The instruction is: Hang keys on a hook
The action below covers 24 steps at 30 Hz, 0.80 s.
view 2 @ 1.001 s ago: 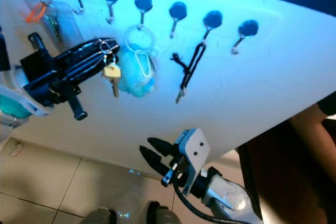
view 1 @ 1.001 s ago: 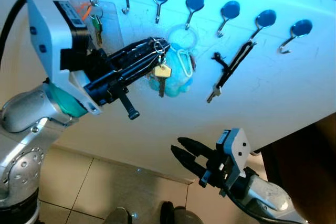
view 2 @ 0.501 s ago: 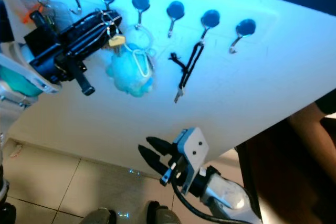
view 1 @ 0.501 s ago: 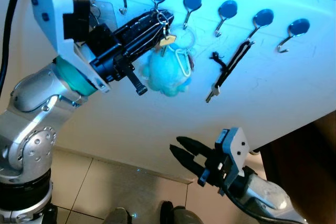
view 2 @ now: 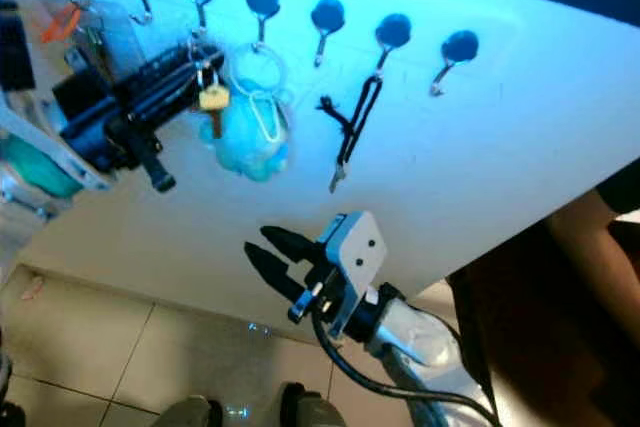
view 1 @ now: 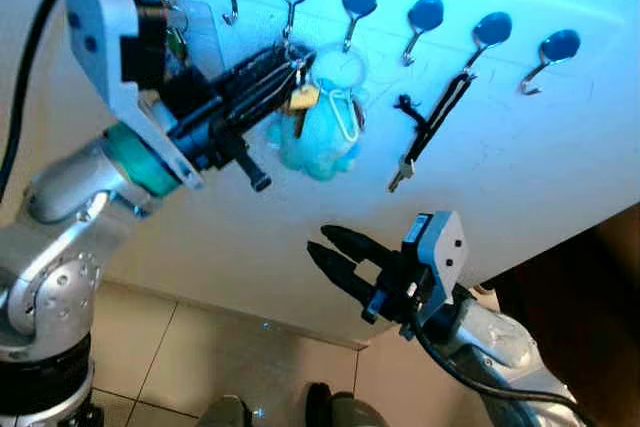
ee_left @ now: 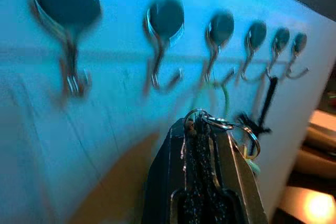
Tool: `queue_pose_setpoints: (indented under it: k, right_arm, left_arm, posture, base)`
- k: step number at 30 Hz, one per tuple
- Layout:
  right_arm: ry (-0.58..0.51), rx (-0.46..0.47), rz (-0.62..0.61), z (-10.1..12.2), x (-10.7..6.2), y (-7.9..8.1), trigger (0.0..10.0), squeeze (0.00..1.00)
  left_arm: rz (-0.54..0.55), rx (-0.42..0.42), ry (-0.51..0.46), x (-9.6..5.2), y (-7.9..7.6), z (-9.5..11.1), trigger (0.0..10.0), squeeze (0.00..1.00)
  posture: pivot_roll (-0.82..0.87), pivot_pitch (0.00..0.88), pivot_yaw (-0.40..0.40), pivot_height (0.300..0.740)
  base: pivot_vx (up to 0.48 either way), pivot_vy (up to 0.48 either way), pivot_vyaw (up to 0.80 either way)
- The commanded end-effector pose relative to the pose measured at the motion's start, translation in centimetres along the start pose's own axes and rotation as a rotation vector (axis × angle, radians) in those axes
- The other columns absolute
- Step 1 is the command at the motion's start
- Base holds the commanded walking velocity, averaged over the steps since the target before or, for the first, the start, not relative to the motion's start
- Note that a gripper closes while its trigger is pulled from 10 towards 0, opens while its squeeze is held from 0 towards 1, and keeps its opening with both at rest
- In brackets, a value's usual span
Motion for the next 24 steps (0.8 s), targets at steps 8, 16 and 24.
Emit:
queue_pose_setpoints:
  k: [8,16,24]
  right_arm:
    - [-0.075,-0.105,-0.109,1.5,-0.1,-0.8,10.0,0.00]
    - [-0.207,-0.213,-0.196,4.4,0.5,-1.4,10.0,0.00]
    - [-0.226,-0.209,-0.194,4.6,0.7,-0.7,10.0,0.00]
  left_arm:
    - [-0.060,-0.124,0.003,-0.3,-1.7,-1.0,10.0,0.00]
    - [-0.054,-0.102,-0.006,-0.3,-1.0,0.0,10.0,0.00]
    - [0.007,0.089,-0.074,-0.9,0.2,3.6,10.0,0.00]
  posture:
    - [0.07,0.150,-0.014,0.740]
    - [0.07,0.150,0.010,0.740]
    - [0.07,0.151,0.015,0.740]
  base:
    - [0.000,0.000,0.00]
    - [0.000,0.000,0.00]
    - [0.000,0.000,0.00]
Point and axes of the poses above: a point about 5 cm out from each wrist's last joint towards the gripper, its own x axis pointing out of the wrist towards the gripper, its own z axis along the axis of the wrist's last joint, y = z × x, the point moved 4 cm from there along x, pointing out of the wrist towards the gripper, and after that the axes turned 12 degrees about -x, right-handed, at the moved point
